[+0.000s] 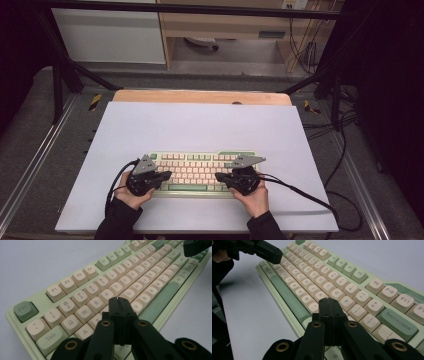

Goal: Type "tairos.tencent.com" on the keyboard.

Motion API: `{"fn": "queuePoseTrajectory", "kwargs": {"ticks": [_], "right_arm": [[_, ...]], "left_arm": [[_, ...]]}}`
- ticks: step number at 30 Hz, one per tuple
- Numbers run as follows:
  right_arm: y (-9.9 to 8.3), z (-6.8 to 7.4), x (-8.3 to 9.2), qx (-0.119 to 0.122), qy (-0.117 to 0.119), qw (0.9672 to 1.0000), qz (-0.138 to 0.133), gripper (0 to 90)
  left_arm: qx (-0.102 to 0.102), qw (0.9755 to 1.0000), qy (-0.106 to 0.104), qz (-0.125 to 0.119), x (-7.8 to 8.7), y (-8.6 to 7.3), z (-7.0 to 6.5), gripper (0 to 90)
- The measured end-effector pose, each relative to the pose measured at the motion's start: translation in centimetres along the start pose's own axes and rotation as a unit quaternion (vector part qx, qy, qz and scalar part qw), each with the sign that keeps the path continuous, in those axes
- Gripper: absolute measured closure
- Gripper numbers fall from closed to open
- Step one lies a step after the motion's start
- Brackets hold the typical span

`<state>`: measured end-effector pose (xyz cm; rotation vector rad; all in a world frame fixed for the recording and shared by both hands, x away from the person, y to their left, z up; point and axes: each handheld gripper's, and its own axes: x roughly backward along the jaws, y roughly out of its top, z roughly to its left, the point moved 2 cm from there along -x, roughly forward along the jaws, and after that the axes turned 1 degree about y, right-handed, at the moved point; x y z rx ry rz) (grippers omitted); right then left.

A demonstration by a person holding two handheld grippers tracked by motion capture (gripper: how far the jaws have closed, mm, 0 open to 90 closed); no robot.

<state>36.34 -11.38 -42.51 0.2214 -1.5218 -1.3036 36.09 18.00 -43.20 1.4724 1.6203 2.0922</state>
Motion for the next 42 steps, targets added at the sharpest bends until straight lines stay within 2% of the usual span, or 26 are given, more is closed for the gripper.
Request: {"fn": "queuePoseTrajectory", "kwargs": {"ticks": [13,28,42], "right_arm": [[-0.3,-0.2,0.1,0.001,-0.001,1.0000,0.002,90.0],[-0.3,-0.2,0.1,0.002,-0.001,1.0000,0.004,90.0],[-0.3,-0.2,0.1,0.006,-0.001,1.0000,0.004,90.0]], "left_arm": [[-0.009,0.9998,-0.008,0.014,-1.3,0.0,-0.9,89.7],[-0.017,0.9996,-0.011,0.021,-1.9,-0.5,-1.2,89.9],[-0.016,0.9998,-0.007,0.011,-1.0,-0.3,-1.0,89.9]]}}
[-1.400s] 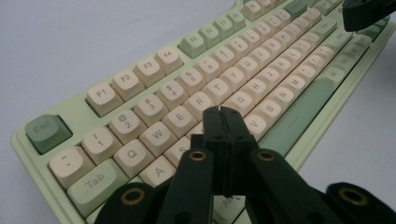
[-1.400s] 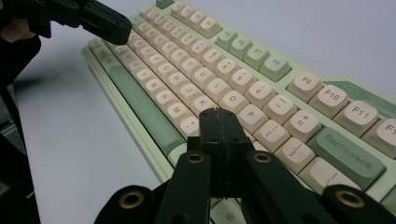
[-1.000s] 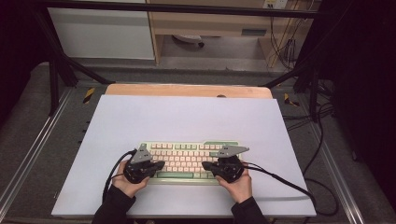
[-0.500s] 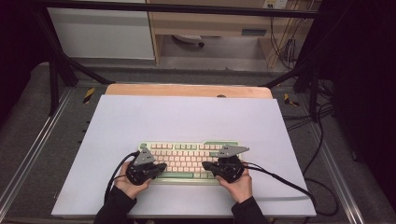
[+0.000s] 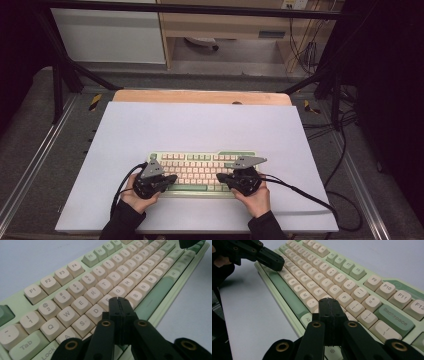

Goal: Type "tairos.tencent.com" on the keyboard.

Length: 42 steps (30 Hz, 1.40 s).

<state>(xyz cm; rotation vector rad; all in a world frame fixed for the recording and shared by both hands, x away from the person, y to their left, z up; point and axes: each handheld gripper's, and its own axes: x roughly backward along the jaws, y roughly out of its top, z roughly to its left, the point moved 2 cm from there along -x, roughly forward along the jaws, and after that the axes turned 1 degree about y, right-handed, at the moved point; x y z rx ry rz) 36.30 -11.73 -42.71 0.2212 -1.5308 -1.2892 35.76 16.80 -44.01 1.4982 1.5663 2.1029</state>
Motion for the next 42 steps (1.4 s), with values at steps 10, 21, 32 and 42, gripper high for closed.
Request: {"fn": "queuePoseTrajectory", "kwargs": {"ticks": [10,21,32,42], "right_arm": [[0.0,0.0,-0.1,-0.002,0.000,1.0000,0.000,90.0],[0.0,-0.1,-0.1,-0.003,0.000,1.0000,0.001,90.0],[0.0,-0.1,-0.2,-0.002,0.002,1.0000,0.002,90.0],[0.0,-0.1,-0.1,-0.003,0.002,1.0000,0.001,90.0]], "left_arm": [[0.006,0.9999,0.011,-0.010,0.6,0.6,0.5,89.9],[0.018,0.9995,0.023,-0.014,0.2,1.4,1.4,89.9],[0.025,0.9988,0.042,-0.005,-0.9,1.4,2.3,89.9],[0.026,0.9987,0.044,0.003,-1.5,1.3,2.4,89.9]]}}
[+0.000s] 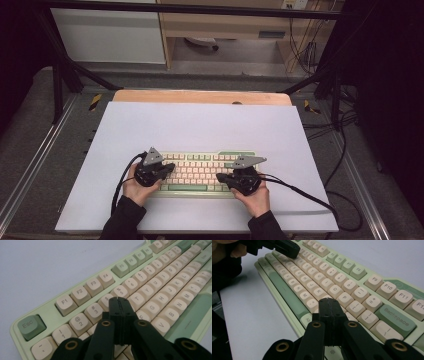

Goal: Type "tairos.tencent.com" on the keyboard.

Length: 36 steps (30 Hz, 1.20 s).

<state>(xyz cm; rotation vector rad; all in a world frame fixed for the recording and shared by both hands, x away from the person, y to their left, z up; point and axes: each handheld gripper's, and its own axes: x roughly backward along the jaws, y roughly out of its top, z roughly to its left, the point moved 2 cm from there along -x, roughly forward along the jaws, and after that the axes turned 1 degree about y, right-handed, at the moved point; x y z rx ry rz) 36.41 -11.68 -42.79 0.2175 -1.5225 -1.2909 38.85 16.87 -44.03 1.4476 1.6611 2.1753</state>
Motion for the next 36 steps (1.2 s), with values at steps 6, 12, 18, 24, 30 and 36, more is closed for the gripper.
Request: {"fn": "queuePoseTrajectory", "kwargs": {"ticks": [6,12,18,24,30,36], "right_arm": [[0.0,0.0,0.0,0.000,0.000,1.0000,-0.001,90.0],[0.0,0.0,0.0,0.000,0.000,1.0000,-0.001,90.0],[0.0,0.0,0.0,0.002,0.000,1.0000,0.000,90.0],[0.0,0.0,0.0,0.000,0.002,1.0000,-0.001,90.0],[0.1,0.1,0.1,-0.001,0.004,1.0000,-0.004,90.0],[0.2,0.1,0.0,-0.005,0.008,0.9999,-0.006,90.0]], "left_arm": [[-0.002,1.0000,0.001,0.002,-0.1,-0.1,0.0,89.9],[-0.006,1.0000,0.001,0.006,-0.4,-0.2,0.0,90.0],[-0.008,1.0000,-0.003,0.002,0.0,-0.2,-0.2,89.9],[-0.010,0.9999,-0.011,-0.004,0.7,-0.2,-0.4,89.9],[-0.012,0.9997,-0.018,-0.011,1.5,-0.5,-0.6,89.9],[-0.014,0.9996,-0.019,-0.016,2.3,-0.7,-0.6,89.9]]}}
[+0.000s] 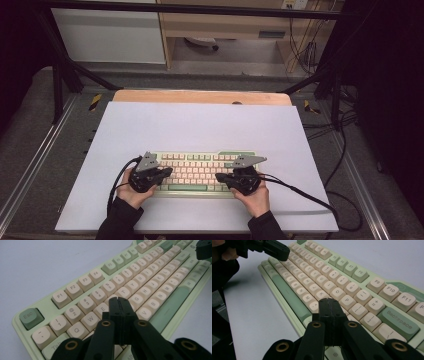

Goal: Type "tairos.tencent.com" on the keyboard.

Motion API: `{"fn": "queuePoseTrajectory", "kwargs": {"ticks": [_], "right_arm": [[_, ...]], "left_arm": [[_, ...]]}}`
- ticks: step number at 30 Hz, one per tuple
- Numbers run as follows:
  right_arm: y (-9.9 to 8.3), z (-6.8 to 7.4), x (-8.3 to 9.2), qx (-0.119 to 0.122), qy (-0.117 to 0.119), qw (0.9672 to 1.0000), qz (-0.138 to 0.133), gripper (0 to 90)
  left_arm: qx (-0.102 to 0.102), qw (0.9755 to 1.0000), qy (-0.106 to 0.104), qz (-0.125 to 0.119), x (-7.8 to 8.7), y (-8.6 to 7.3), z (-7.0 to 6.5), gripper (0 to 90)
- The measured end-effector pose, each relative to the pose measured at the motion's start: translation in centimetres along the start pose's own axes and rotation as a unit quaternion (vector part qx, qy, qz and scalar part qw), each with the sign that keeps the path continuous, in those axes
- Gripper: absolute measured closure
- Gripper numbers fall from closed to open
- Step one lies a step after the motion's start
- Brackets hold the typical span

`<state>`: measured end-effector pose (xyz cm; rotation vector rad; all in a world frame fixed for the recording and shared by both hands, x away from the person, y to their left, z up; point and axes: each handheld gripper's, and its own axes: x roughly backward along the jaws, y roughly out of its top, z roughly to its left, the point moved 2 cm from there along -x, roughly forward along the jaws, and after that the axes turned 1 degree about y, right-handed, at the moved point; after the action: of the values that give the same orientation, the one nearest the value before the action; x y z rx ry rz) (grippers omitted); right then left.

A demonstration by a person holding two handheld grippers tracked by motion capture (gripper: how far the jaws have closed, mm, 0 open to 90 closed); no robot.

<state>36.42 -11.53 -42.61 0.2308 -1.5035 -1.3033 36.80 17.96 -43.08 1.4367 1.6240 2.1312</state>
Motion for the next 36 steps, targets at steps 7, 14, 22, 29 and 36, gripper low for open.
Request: {"fn": "queuePoseTrajectory", "kwargs": {"ticks": [7,14,22,29,36], "right_arm": [[0.1,0.2,-0.3,-0.001,0.004,1.0000,0.002,90.0],[0.7,0.7,-0.7,0.007,0.009,0.9999,0.003,90.0],[1.4,1.3,-1.5,0.011,0.015,0.9998,0.001,90.0],[2.1,2.1,-2.6,0.015,0.022,0.9996,0.007,90.0],[2.2,2.5,-3.9,0.015,0.027,0.9994,0.016,90.0]], "left_arm": [[0.002,1.0000,-0.007,-0.001,0.5,-0.4,0.0,89.9],[0.009,0.9999,-0.005,-0.003,1.0,-0.9,0.2,89.9],[0.015,0.9999,-0.004,-0.004,1.3,-1.2,0.5,89.9],[0.016,0.9998,-0.004,-0.009,1.6,-1.2,0.7,89.9],[0.017,0.9998,-0.005,-0.007,1.5,-1.2,0.7,89.9]]}}
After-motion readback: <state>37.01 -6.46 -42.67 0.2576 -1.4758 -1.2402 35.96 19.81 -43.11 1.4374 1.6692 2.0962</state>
